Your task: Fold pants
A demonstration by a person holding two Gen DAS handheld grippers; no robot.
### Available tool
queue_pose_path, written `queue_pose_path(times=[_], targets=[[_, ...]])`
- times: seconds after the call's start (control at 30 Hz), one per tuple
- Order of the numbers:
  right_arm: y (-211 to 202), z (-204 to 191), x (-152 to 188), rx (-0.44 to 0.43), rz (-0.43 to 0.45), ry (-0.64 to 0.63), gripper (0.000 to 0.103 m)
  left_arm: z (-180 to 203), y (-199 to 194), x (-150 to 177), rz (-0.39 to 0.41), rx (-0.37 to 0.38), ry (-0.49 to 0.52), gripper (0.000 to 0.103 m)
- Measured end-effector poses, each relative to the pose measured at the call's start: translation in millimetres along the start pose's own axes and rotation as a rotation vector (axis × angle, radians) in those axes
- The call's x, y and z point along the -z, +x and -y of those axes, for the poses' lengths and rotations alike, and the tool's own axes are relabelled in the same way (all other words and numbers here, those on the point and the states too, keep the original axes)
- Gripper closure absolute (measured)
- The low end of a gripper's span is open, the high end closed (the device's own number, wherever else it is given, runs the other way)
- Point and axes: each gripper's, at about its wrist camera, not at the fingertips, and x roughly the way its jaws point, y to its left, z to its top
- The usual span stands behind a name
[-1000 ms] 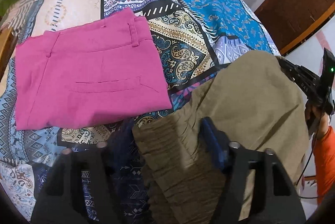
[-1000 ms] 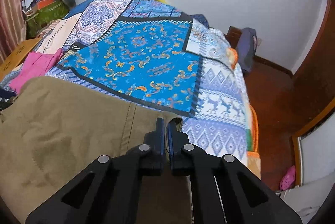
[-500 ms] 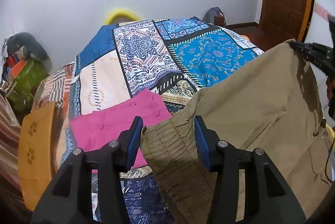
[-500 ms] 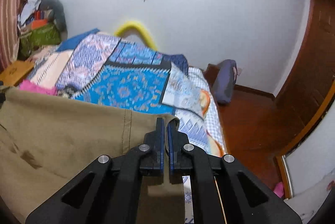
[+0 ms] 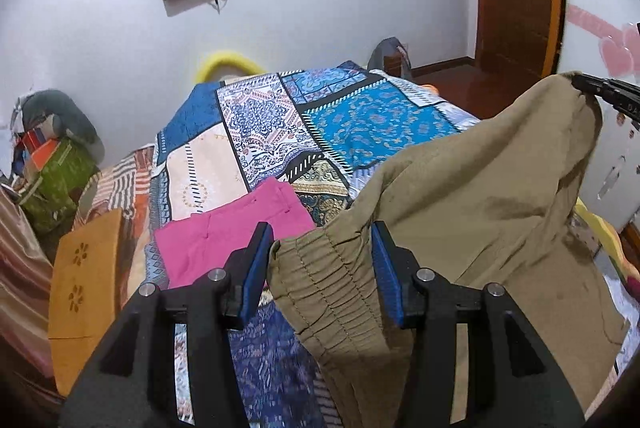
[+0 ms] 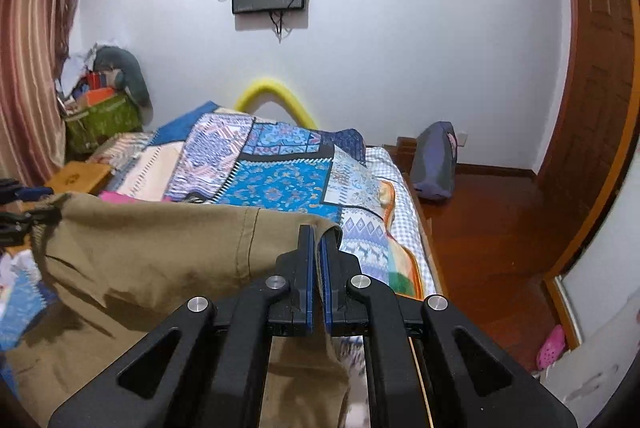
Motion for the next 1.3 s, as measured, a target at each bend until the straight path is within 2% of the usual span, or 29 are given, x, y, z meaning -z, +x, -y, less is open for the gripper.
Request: queue_pose_path(times=[0.23, 0.43, 0.67, 0.83, 0.97, 1.1, 1.3], targets=[[-44.0, -7.0, 39.9, -0.026, -0.038, 0.032, 0.100, 13.8, -39.8, 34.0, 0.009, 0.024, 0.025, 0.054], [-61.9, -18.4, 87.8, -0.043, -0.118, 0.049, 0.100, 30.0, -57.8, 84.9, -0.039, 0.055, 0.060, 0.053], [-76.6, -33.6, 141.2, -0.068, -0.207, 0.100, 0.099, 41.3, -71.3, 138.4, -0.091, 0.113, 0.045, 0.053], [-84.5, -41.4, 170.2, -0.061, -0.254, 0.107, 0.096, 45.7, -80.6, 165.0, -0.122, 0.105, 0.054, 0.053], [-92.5, -37.5, 183.1, -0.049, -0.284, 0.134, 0.095, 44.3, -93.4, 170.8, -0.123, 0.104, 0.061, 0.053], [-104.1, -35.5, 186.1, -0.033, -0.291, 0.128, 0.093, 42.0, -113.5, 163.1, -0.080, 0.109, 0.060, 0.053], [-127.9, -38.8, 177.7, 0.024, -0.247, 0.080, 0.090, 59.8, -129.9, 141.7, -0.019, 0.158, 0.093, 0.053]])
